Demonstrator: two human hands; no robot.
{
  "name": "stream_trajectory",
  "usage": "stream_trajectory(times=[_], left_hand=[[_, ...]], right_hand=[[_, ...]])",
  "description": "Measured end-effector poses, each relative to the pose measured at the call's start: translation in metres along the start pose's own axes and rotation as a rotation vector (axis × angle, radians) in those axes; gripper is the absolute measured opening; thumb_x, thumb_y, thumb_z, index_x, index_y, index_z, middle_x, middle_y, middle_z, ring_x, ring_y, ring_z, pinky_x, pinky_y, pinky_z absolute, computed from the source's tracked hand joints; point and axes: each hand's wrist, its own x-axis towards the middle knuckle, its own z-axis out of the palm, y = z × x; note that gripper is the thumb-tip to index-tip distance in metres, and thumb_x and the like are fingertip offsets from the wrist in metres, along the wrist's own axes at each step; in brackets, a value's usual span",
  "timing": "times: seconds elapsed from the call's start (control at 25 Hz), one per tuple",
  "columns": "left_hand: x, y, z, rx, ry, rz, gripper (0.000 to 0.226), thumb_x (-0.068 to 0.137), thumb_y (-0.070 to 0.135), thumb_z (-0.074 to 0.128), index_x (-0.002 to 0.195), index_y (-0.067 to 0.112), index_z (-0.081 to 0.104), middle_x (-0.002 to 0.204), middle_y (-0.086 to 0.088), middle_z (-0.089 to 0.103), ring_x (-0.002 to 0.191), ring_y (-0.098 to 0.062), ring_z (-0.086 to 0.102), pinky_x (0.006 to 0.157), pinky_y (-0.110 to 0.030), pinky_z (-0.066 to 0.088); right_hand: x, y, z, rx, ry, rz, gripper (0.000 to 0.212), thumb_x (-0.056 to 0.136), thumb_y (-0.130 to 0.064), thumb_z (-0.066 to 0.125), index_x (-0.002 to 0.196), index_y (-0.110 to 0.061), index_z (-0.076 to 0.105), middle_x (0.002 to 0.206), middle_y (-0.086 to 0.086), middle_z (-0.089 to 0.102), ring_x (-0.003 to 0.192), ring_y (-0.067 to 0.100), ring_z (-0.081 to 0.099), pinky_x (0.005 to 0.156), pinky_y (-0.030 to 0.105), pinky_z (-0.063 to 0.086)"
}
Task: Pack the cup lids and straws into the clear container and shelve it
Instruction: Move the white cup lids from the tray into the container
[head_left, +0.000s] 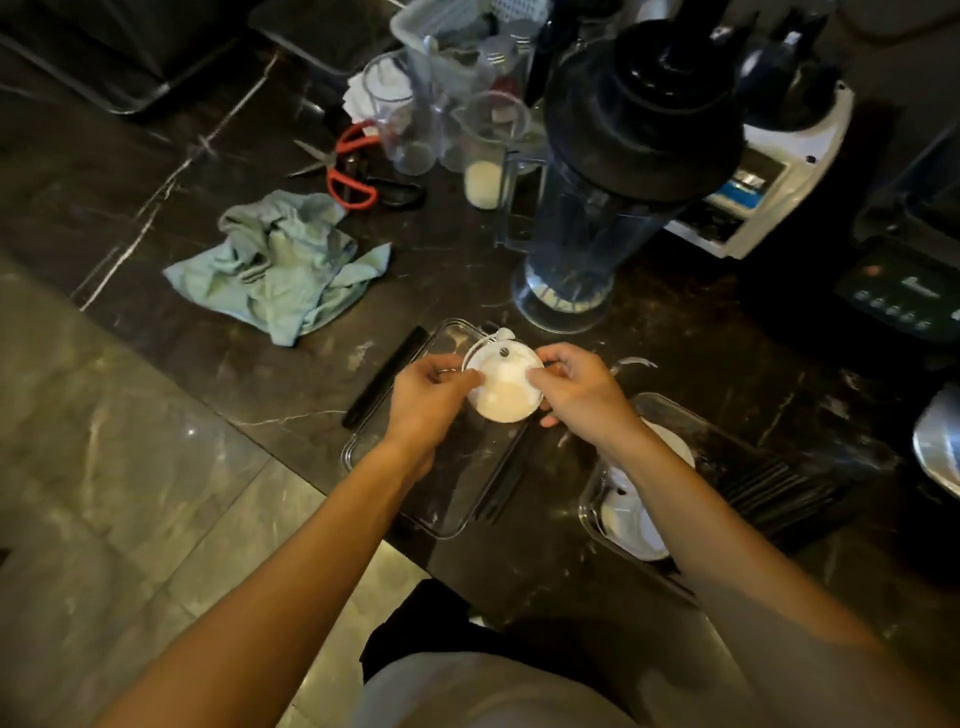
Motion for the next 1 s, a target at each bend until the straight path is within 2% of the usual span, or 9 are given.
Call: stream_trajectory(times=[0.12, 0.28, 0.48, 0.6, 0.68, 0.76, 0.84, 0.92, 1.0], left_hand=[[0.019, -0.01, -0.003, 0.099, 0.015, 0.017, 0.024, 0.083, 0.011, 0.081, 0.105, 0.008, 0.071, 0.098, -0.013, 0.076, 0.092, -0.028, 0.074, 0.089, -0.049, 0.061], [0.04, -0.023, -0.003, 0.259, 0.003, 0.053, 0.02, 0.083, 0.017, 0.082, 0.1, 0.013, 0.072, 0.096, -0.009, 0.075, 0.093, -0.027, 0.073, 0.084, -0.044, 0.062], [0.047, -0.029, -0.005, 0.446, -0.056, 0.076, 0.02, 0.088, 0.022, 0.079, 0.104, 0.015, 0.069, 0.092, -0.001, 0.072, 0.09, -0.018, 0.07, 0.071, -0.026, 0.054], [0.044, -0.026, -0.005, 0.532, -0.061, 0.114, 0.023, 0.088, 0.027, 0.078, 0.107, 0.019, 0.066, 0.094, 0.003, 0.07, 0.09, -0.016, 0.069, 0.074, -0.029, 0.056], [0.039, -0.022, -0.004, 0.609, -0.044, 0.153, 0.036, 0.086, 0.032, 0.079, 0.116, 0.021, 0.062, 0.104, 0.002, 0.069, 0.094, -0.014, 0.068, 0.081, -0.035, 0.058], [0.031, -0.011, 0.002, 0.616, -0.021, 0.253, 0.048, 0.081, 0.038, 0.079, 0.123, 0.024, 0.059, 0.114, 0.002, 0.065, 0.1, -0.013, 0.065, 0.085, -0.036, 0.058], [0.021, 0.004, 0.018, 0.554, -0.078, 0.318, 0.043, 0.082, 0.038, 0.078, 0.12, 0.025, 0.061, 0.107, 0.004, 0.067, 0.097, -0.013, 0.066, 0.079, -0.03, 0.056], [0.007, 0.022, 0.042, 0.514, -0.217, 0.303, 0.033, 0.089, 0.03, 0.077, 0.117, 0.021, 0.064, 0.094, 0.001, 0.069, 0.083, -0.01, 0.067, 0.068, -0.025, 0.052], [-0.009, 0.03, 0.071, 0.498, -0.323, 0.339, 0.024, 0.089, 0.024, 0.078, 0.111, 0.018, 0.068, 0.082, -0.002, 0.069, 0.073, -0.011, 0.065, 0.071, -0.033, 0.056]], right_hand=[[0.024, 0.006, 0.016, -0.09, 0.013, 0.05, 0.023, 0.099, -0.022, 0.059, 0.12, -0.017, 0.065, 0.112, 0.005, 0.071, 0.099, 0.022, 0.07, 0.061, 0.028, 0.059], [0.04, 0.016, 0.022, -0.223, 0.043, 0.048, 0.022, 0.099, -0.019, 0.058, 0.117, -0.012, 0.069, 0.109, 0.008, 0.072, 0.096, 0.024, 0.071, 0.078, 0.045, 0.065], [0.045, 0.023, 0.023, -0.509, 0.06, -0.068, 0.02, 0.1, -0.024, 0.059, 0.111, -0.011, 0.07, 0.104, 0.008, 0.07, 0.101, 0.025, 0.066, 0.075, 0.035, 0.051], [0.042, 0.02, 0.025, -0.551, 0.08, -0.062, 0.024, 0.101, -0.028, 0.059, 0.117, -0.013, 0.068, 0.11, 0.007, 0.073, 0.106, 0.026, 0.067, 0.085, 0.044, 0.057], [0.034, 0.013, 0.022, -0.545, 0.098, -0.047, 0.029, 0.101, -0.03, 0.061, 0.125, -0.014, 0.065, 0.117, 0.008, 0.072, 0.111, 0.027, 0.067, 0.092, 0.048, 0.056], [0.021, 0.006, 0.011, -0.492, 0.155, -0.085, 0.033, 0.102, -0.03, 0.061, 0.13, -0.013, 0.063, 0.118, 0.006, 0.072, 0.11, 0.023, 0.068, 0.093, 0.045, 0.056], [0.003, 0.004, -0.007, -0.404, 0.263, -0.142, 0.031, 0.102, -0.029, 0.062, 0.129, -0.015, 0.064, 0.11, 0.0, 0.072, 0.101, 0.016, 0.07, 0.086, 0.036, 0.058], [-0.02, 0.01, -0.03, -0.306, 0.408, -0.149, 0.026, 0.101, -0.029, 0.064, 0.123, -0.017, 0.067, 0.104, -0.004, 0.073, 0.092, 0.012, 0.071, 0.079, 0.031, 0.058], [-0.044, 0.024, -0.055, -0.25, 0.523, -0.111, 0.023, 0.099, -0.027, 0.067, 0.119, -0.015, 0.071, 0.1, -0.001, 0.073, 0.087, 0.013, 0.07, 0.078, 0.031, 0.056]])
